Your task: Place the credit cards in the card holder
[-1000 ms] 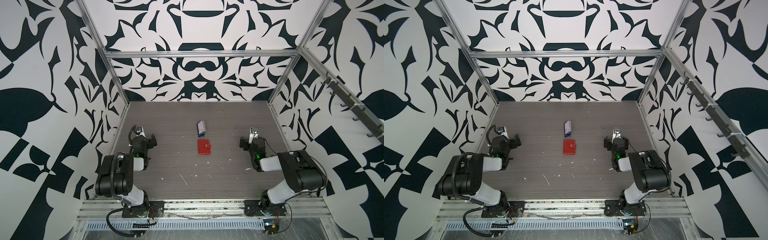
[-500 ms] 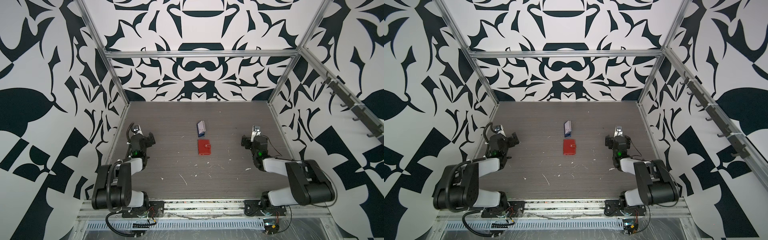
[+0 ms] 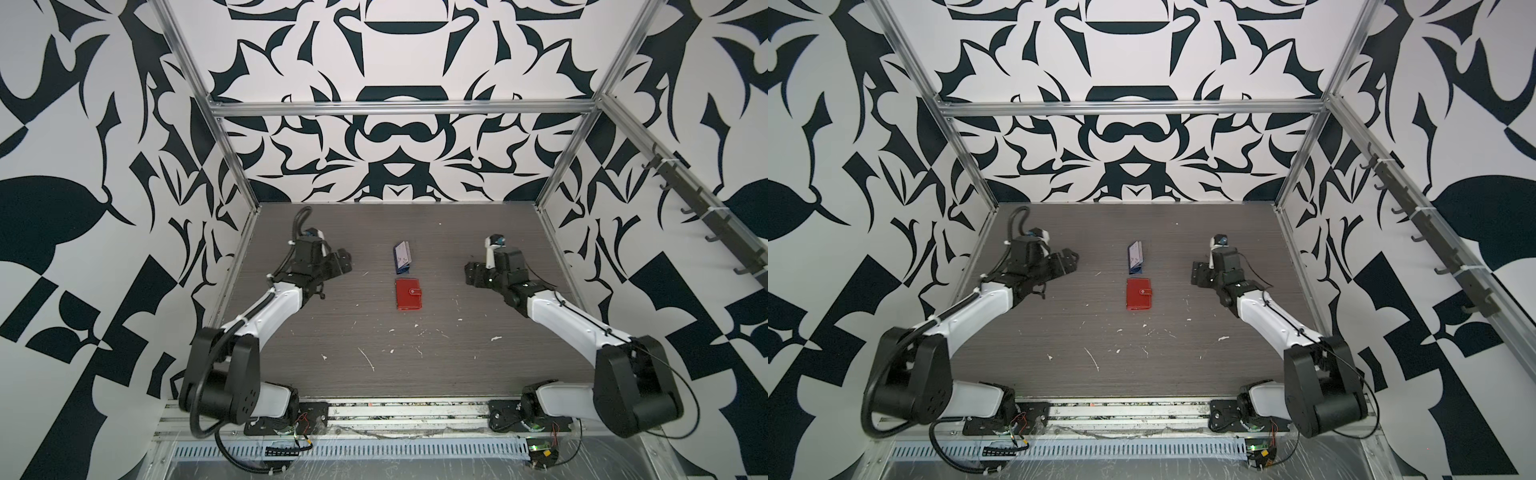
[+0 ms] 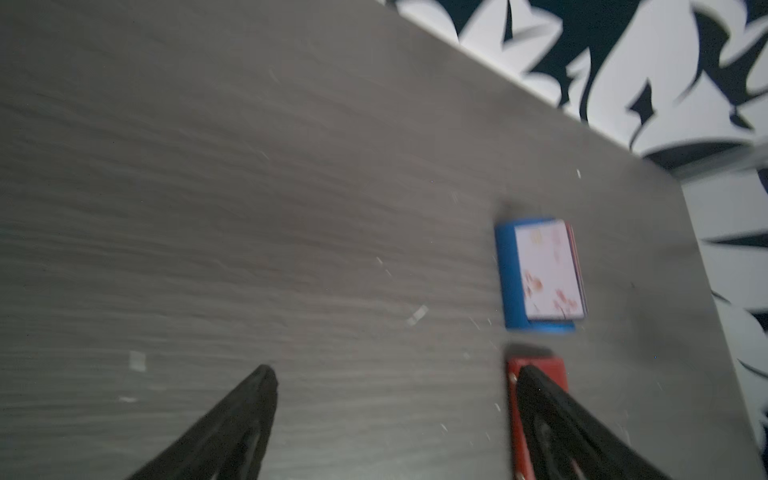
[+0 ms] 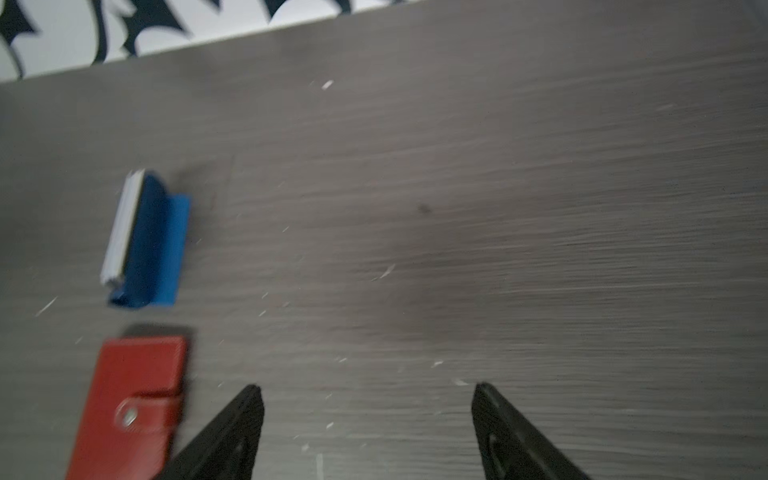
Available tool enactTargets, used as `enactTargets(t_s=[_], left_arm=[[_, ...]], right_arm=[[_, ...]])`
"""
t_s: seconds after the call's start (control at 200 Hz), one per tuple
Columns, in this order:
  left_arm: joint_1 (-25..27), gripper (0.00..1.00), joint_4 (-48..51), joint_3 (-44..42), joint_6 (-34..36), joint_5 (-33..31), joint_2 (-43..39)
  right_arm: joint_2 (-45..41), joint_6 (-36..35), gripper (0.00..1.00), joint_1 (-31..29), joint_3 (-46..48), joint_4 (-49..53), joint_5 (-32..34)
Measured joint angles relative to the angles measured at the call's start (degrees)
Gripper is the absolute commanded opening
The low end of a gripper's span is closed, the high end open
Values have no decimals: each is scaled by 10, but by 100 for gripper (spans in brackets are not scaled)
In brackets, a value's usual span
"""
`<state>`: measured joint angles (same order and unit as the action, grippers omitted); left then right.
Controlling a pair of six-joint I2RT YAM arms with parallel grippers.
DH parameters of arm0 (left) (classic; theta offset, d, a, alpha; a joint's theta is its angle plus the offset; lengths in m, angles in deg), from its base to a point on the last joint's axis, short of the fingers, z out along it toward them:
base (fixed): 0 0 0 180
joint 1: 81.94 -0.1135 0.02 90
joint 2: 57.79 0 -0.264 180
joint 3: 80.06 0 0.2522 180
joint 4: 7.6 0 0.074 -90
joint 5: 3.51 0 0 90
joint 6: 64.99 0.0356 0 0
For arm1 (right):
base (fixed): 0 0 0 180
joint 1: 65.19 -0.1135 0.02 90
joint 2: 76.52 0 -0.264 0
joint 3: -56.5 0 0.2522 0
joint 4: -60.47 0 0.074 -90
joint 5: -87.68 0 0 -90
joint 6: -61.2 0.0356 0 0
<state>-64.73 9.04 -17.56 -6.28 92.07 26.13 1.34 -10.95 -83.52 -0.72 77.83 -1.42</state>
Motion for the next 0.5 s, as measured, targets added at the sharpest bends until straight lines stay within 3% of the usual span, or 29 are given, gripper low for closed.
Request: enactTargets(t_s=[0.23,0.5], left_arm=[[59,68,-23,5,-64,111,102],[101,57,-97,7,-127,189,177]], right_arm=[[114,10,56,-143,-81,38,-28],[202,23,41,-184,-146,43,-47]])
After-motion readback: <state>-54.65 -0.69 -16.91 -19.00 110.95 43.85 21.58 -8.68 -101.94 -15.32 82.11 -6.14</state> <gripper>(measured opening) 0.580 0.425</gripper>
